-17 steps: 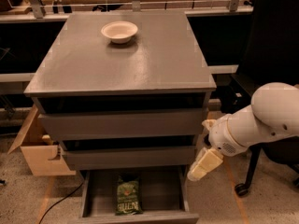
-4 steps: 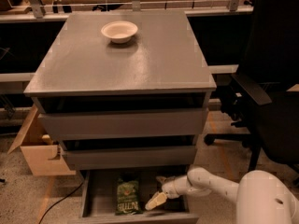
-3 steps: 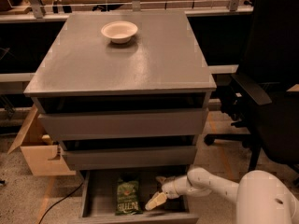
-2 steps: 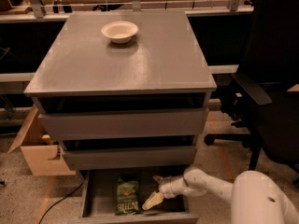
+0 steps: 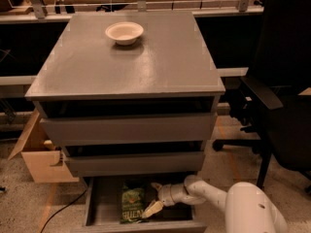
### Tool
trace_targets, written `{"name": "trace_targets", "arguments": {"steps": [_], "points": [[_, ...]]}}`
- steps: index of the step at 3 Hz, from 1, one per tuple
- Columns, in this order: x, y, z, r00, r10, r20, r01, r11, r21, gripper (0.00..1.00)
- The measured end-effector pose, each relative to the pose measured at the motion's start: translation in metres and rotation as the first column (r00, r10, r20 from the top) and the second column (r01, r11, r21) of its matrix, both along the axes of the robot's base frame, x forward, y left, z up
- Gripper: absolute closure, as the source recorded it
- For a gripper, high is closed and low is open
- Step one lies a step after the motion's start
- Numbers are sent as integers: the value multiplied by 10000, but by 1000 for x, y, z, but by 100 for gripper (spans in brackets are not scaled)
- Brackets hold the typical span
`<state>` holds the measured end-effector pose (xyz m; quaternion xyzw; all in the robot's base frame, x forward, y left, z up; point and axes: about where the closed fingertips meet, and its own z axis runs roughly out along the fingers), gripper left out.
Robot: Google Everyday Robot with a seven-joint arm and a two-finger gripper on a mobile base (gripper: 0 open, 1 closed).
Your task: Pick green jalapeno chip bag from bottom drawer and place on counter
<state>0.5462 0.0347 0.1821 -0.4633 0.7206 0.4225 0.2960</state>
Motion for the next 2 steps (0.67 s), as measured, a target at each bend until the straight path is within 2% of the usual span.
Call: {"name": "trace_targets", "arguments": {"steps": [2], "points": [[15, 38, -15, 9968, 650, 459, -694, 9923, 1022, 0]]}}
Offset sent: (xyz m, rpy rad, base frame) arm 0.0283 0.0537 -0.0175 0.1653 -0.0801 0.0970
